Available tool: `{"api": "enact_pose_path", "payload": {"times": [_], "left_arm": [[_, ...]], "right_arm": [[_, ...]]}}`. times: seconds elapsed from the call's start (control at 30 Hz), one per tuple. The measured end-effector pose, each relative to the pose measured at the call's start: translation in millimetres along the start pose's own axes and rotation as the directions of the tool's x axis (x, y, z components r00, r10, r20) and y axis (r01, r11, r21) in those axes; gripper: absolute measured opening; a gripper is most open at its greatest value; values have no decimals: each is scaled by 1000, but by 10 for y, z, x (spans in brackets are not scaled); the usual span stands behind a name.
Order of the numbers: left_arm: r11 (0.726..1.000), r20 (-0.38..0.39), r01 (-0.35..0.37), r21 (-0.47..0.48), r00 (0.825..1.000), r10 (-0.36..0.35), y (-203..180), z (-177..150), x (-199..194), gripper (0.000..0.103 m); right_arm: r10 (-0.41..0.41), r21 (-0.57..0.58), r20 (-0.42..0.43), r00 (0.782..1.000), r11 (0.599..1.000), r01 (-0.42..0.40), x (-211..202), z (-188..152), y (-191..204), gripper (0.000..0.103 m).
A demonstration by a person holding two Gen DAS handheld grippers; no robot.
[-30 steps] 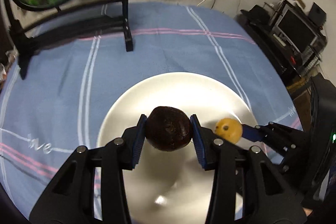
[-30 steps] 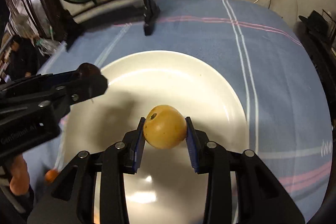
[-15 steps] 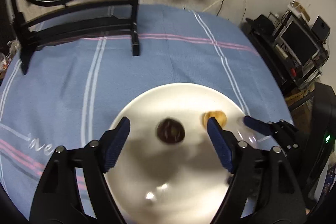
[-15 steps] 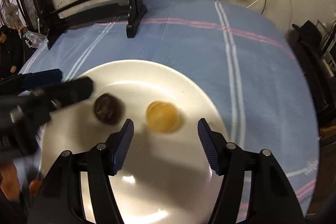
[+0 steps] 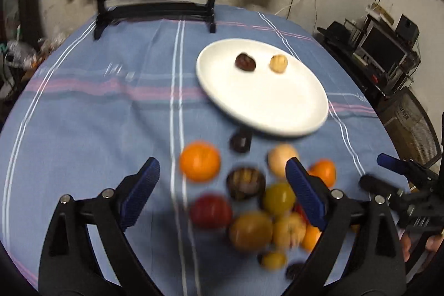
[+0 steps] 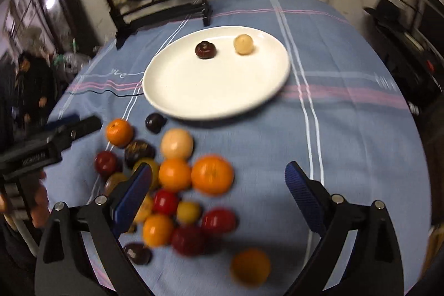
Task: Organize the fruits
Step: 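Grasp the orange-yellow fruit with the right gripper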
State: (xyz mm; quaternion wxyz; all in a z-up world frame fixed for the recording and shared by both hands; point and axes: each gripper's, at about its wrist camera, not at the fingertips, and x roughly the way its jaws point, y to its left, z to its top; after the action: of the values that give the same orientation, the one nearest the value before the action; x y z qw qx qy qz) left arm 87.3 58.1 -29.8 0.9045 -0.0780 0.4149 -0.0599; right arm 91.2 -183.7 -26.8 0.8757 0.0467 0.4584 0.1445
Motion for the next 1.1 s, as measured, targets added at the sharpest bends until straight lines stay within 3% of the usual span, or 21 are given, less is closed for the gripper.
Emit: {"api": "enact_pose_path", "payload": {"times": [0.2, 0.27, 0.47, 0.6, 0.8, 0.83, 0.9, 0.93, 1.0, 1.1], "left_arm": [[997, -2, -57, 53, 998, 57, -16, -274, -100, 94], [997, -7, -59, 53, 998, 60, -30, -295, -113, 94], [995, -26, -77, 58, 997, 79, 2, -358, -115, 94], [995, -36, -76, 64, 996, 78, 34, -409, -109, 94], [993, -62, -93, 69, 993, 98, 85, -448, -52, 94], [993, -65, -98, 69, 993, 103, 91, -452, -46, 94], [992, -71, -109, 69, 991, 114, 117, -467, -48, 94], [991, -74, -112, 67, 990, 117, 127, -469, -51, 94], [991, -78, -115, 64, 990, 120, 149, -482, -51, 94], [990, -80, -127, 69, 988, 132, 188, -483, -49, 94]], "right_arm": [[-50, 50, 4, 999, 998, 50, -95, -42, -56, 97], [-34, 51, 11, 999, 998, 33, -124, -43, -42, 97], [-92, -61, 35, 995, 994, 94, -218, -216, 66, 97], [-138, -105, -2, 990, 985, 137, -214, -444, 12, 97], [-163, -83, -59, 985, 984, 158, -35, -689, -162, 96], [-162, -94, -60, 985, 983, 156, 3, -711, -163, 93], [-143, -106, -93, 985, 985, 133, 124, -750, -174, 67], [-128, -98, -107, 986, 988, 117, 170, -763, -195, 60], [-87, -87, -61, 994, 993, 81, 169, -777, -221, 38], [-49, -58, -67, 997, 997, 45, 135, -762, -256, 38]]}}
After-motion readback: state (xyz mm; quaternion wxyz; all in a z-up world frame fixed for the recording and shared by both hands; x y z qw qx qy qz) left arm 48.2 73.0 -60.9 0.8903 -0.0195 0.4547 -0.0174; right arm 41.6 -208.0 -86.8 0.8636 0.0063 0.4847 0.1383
